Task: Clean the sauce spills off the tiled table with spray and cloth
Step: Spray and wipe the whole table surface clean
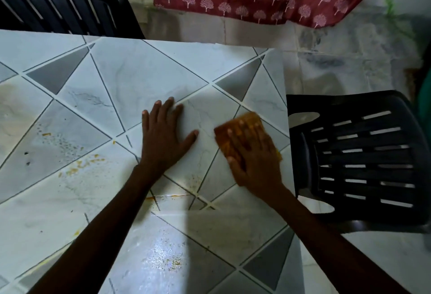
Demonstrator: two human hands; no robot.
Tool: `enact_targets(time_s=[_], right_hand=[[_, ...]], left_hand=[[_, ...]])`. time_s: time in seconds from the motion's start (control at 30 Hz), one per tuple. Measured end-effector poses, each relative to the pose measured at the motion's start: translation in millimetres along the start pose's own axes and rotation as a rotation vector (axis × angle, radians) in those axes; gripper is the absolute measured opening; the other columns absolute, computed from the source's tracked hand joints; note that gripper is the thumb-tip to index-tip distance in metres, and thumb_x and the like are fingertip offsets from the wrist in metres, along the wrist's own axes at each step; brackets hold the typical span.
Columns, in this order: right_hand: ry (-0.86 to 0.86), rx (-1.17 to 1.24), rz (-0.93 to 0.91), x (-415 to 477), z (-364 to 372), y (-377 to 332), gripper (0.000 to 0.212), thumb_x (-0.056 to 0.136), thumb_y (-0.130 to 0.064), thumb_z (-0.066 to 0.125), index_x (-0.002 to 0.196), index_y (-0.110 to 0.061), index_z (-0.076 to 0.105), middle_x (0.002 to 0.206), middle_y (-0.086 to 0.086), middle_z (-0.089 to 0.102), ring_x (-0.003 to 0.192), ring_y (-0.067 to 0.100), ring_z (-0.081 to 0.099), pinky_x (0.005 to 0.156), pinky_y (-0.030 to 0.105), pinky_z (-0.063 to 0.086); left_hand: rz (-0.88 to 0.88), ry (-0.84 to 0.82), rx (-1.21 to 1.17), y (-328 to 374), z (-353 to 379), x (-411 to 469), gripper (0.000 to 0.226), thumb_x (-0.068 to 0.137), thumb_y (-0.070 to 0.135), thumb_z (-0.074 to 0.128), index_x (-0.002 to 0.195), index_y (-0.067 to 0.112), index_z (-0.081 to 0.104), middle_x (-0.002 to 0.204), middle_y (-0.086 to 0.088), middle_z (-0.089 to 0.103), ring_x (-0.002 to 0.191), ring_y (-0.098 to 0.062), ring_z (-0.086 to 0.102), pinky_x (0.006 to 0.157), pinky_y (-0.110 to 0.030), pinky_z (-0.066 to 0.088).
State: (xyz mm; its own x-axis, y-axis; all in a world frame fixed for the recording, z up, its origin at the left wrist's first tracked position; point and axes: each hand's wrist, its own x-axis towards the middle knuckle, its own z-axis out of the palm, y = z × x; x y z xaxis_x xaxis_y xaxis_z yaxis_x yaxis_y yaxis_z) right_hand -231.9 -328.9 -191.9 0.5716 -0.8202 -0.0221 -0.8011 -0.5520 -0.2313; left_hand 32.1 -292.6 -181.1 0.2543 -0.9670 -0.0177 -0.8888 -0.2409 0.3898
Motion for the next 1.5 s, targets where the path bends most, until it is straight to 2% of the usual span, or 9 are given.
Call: enact_targets(time_s=[0.13,0.4,0.57,0.7,1.03,1.13,1.27,1.37,1.5], right_hand=[[-0.031,-0.062,0.031,-28,-12,45,0.067,0.097,-0.055,0.043,0.158,-0.034,0.023,0.167,0.006,0.017,0.154,0.034,0.011,0.118,0.058,0.024],[0.039,-0.064,0.327,140,-9,43,0.068,0.095,-0.058,0.034,0.158,-0.033,0.023,0.165,0.009,0.023,0.151,0.038,0.018,0.119,0.057,0.022],[0.099,-0.058,0.325,6,-1,28,0.066,0.1,-0.055,0.032,0.16,-0.031,0.018,0.168,0.007,0.016,0.154,0.035,0.011,0.121,0.056,0.017],[0.068,-0.036,0.363,-92,0,18,0.068,0.097,-0.053,0.038,0.158,-0.025,0.028,0.166,0.01,0.021,0.152,0.038,0.016,0.115,0.061,0.027],[0.079,0.055,0.463,124,-14,71,0.071,0.091,-0.056,0.03,0.156,-0.028,0.031,0.163,0.011,0.027,0.146,0.044,0.026,0.111,0.059,0.034],[0.098,0.039,0.365,74,-9,64,0.067,0.096,-0.053,0.033,0.158,-0.027,0.029,0.165,0.011,0.024,0.15,0.042,0.02,0.115,0.057,0.03],[0.066,0.029,0.326,-64,-2,41,0.068,0.098,-0.051,0.038,0.16,-0.027,0.022,0.167,0.011,0.018,0.153,0.039,0.011,0.119,0.053,0.025],[0.004,0.017,0.282,-139,-2,31,0.072,0.096,-0.051,0.044,0.16,-0.03,0.019,0.168,0.009,0.015,0.153,0.038,0.012,0.118,0.056,0.026],[-0.006,0.071,0.22,-100,-4,57,0.068,0.097,-0.051,0.039,0.159,-0.03,0.022,0.166,0.012,0.018,0.152,0.04,0.014,0.118,0.059,0.024]], left_hand=[[0.024,-0.037,0.062,30,20,11,0.078,0.086,0.072,0.045,0.15,0.028,0.036,0.16,-0.004,0.029,0.15,-0.032,0.017,0.119,-0.06,0.008],[0.053,-0.067,0.154,23,19,15,0.082,0.086,0.077,0.039,0.154,0.035,0.024,0.163,-0.002,0.022,0.15,-0.034,0.015,0.118,-0.062,0.012],[0.025,-0.088,0.158,27,21,12,0.083,0.085,0.079,0.032,0.155,0.037,0.018,0.164,0.001,0.015,0.152,-0.031,0.008,0.119,-0.061,0.009],[0.009,-0.088,0.159,28,22,10,0.082,0.085,0.078,0.032,0.155,0.038,0.018,0.165,0.001,0.015,0.152,-0.031,0.007,0.119,-0.061,0.008],[-0.027,-0.094,0.152,27,26,12,0.083,0.085,0.078,0.039,0.155,0.041,0.013,0.165,0.002,0.011,0.152,-0.03,0.004,0.118,-0.061,0.008],[-0.036,-0.093,0.16,26,27,10,0.085,0.083,0.078,0.042,0.154,0.043,0.011,0.165,0.003,0.01,0.152,-0.03,0.005,0.118,-0.061,0.009],[-0.049,-0.143,0.143,30,23,11,0.085,0.084,0.077,0.045,0.154,0.043,0.012,0.165,0.003,0.01,0.152,-0.031,0.006,0.118,-0.06,0.01],[-0.054,-0.128,0.137,35,17,7,0.083,0.082,0.077,0.044,0.153,0.039,0.023,0.163,-0.001,0.02,0.149,-0.034,0.017,0.116,-0.058,0.02],[-0.008,-0.102,0.167,48,20,-28,0.083,0.079,0.077,0.041,0.15,0.034,0.033,0.158,-0.005,0.03,0.142,-0.037,0.031,0.109,-0.054,0.036]])
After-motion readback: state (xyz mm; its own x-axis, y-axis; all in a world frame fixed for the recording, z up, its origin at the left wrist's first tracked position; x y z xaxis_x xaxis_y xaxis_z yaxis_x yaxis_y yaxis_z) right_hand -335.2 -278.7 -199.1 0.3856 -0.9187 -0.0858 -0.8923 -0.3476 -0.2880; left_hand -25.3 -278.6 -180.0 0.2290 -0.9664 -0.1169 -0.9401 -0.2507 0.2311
